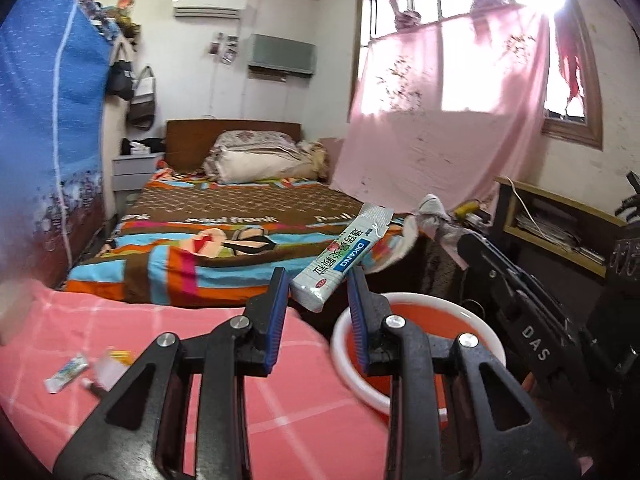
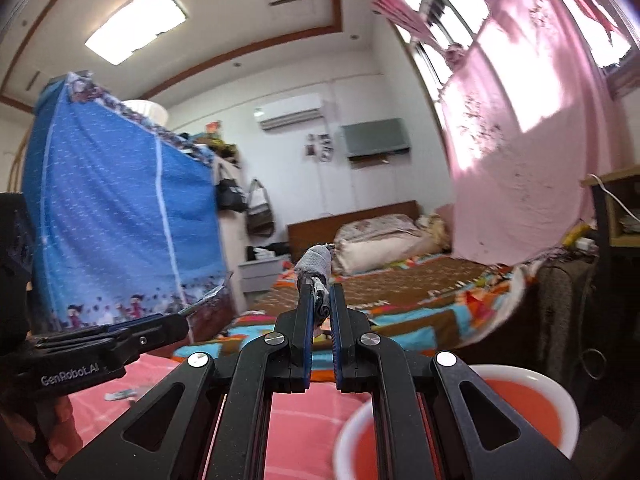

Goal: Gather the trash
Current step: 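Carry the tube and grey scrap to the bucket and open both tools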

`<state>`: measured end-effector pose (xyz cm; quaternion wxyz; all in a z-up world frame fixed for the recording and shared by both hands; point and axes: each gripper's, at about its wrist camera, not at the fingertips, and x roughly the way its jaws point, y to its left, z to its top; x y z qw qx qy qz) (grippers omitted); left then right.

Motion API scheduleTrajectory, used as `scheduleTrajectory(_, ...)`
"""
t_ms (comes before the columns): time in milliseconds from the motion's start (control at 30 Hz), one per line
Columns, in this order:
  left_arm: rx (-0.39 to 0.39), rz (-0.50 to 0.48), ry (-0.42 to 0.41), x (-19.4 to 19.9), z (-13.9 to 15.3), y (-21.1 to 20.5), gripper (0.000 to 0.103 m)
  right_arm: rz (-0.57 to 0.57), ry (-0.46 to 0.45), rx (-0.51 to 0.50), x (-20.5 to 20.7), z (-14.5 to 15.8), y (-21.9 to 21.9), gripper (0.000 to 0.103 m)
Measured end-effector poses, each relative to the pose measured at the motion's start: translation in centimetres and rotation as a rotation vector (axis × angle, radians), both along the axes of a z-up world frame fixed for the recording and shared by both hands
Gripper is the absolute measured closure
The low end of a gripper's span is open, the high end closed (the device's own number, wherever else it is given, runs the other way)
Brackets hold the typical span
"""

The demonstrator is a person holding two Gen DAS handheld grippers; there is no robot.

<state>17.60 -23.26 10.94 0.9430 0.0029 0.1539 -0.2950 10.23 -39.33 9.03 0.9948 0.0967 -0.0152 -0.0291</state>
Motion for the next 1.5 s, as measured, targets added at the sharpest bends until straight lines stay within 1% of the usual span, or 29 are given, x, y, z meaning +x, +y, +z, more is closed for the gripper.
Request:
scheduleTrajectory(167, 0.031, -0.049, 0.040, 0.3, -0.7, -2.8, 0.070, -0.064, 0.070, 0.048, 0.1, -1.0, -2.7, 0.097)
scheduleTrajectory(300, 0.057, -0.070, 0.103, 0.9, -1.7, -4.7, 0.070, -0.087, 0.117, 0.091, 0.3, -1.8, -4.3, 0.097)
scheduleTrajectory(467, 0.081, -0.090, 0.190, 1.9, -3.0, -6.6, 0.070, -0.096, 0.170, 0.115, 1.0, -2.5, -5.1, 0.097)
scheduleTrajectory(800, 0.077, -0.138, 0.332, 3.4, -4.8, -8.6, 0.069, -0.115, 0.236, 0.158, 1.8, -3.5, -6.3, 0.096)
scheduleTrajectory(1100, 0.072, -0.147, 0.379, 3.8, -5.4, -9.1, 0.069, -0.119, 0.267, 0.178, 2.2, -3.8, -6.9, 0.095)
scheduleTrajectory(1267, 0.066, -0.134, 0.384, 4.0, -5.5, -8.7, 0.068, -0.125, 0.278, 0.181, 2.4, -3.9, -7.1, 0.092)
scheduleTrajectory(1300, 0.063, -0.129, 0.383, 4.0, -5.5, -8.5, 0.068, -0.127, 0.279, 0.181, 2.4, -3.9, -7.1, 0.091)
scheduleTrajectory(1367, 0.054, -0.118, 0.379, 4.0, -5.4, -8.1, 0.067, -0.128, 0.280, 0.180, 2.5, -3.9, -7.2, 0.085)
scheduleTrajectory(1400, 0.049, -0.112, 0.377, 4.1, -5.3, -7.9, 0.065, -0.128, 0.277, 0.181, 2.4, -3.9, -7.2, 0.076)
scheduleTrajectory(1433, 0.043, -0.104, 0.375, 4.0, -5.3, -7.5, 0.064, -0.127, 0.272, 0.182, 2.4, -3.8, -7.2, 0.069)
scheduleTrajectory(1500, 0.031, -0.087, 0.372, 4.1, -5.2, -6.9, 0.062, -0.125, 0.264, 0.182, 2.4, -3.8, -7.2, 0.065)
